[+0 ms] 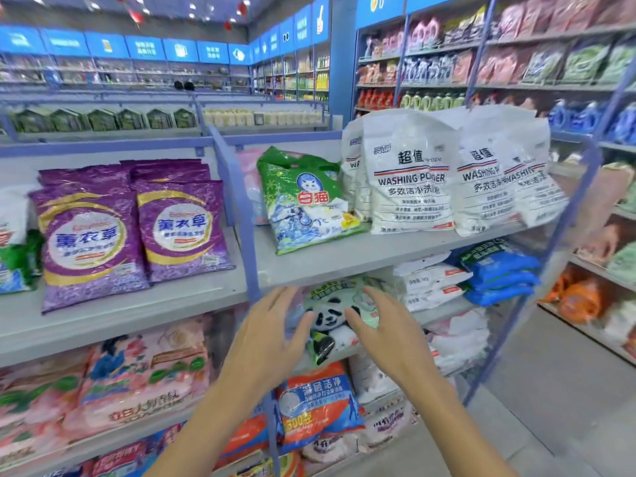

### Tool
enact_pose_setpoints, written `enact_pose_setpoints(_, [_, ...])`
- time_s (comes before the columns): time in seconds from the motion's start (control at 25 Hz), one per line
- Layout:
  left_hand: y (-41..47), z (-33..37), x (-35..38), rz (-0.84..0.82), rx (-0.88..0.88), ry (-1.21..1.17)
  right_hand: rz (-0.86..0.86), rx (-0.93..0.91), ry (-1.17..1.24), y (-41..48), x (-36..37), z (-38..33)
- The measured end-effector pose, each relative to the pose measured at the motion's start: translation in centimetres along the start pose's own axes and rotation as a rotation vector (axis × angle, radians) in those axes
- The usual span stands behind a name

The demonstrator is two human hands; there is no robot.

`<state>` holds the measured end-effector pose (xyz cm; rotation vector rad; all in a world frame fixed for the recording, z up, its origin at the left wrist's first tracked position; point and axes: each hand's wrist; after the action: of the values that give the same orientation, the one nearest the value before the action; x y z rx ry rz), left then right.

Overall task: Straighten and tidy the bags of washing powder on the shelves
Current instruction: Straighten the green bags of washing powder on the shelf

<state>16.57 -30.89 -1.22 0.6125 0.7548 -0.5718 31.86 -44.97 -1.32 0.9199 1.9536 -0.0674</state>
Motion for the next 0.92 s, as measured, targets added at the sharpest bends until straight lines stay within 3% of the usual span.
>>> enact_pose_setpoints(0.24, [10.2,1.4,4.0,-0.014,-0.067,0.005,-0.018,0.023,0.037,9.4,-1.3,4.5])
enact_pose_setpoints(0.4, [15.4,1.3,5.5,0.020,-0.256,-0.036,-0.069,0.032,0.055,14.5,-1.0,6.2])
enact_pose_setpoints(0.64, [24.0,0.9,6.2,0.152,-0.587,-0.354,-0.112,0.008,0.184,24.5,-0.9,7.5])
enact_pose_setpoints(0.8, [28.4,0.8,6.0,0.215,-0.796,-0.520,-0.281,0.106,0.309,30.2,-0.6,7.7])
enact_pose_setpoints(0.92, [30.1,-0.1,6.1,0.292,-0.872,-0.683,-0.399,0.123,0.193,33.0,0.7,7.8])
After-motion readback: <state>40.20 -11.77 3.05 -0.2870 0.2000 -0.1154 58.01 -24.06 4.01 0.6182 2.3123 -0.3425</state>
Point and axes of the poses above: each hand's wrist, its own y-axis towards the middle knuckle, its own x-axis out of the palm, z = x × y, and after that the axes turned 7 degrees about -x, right-handed
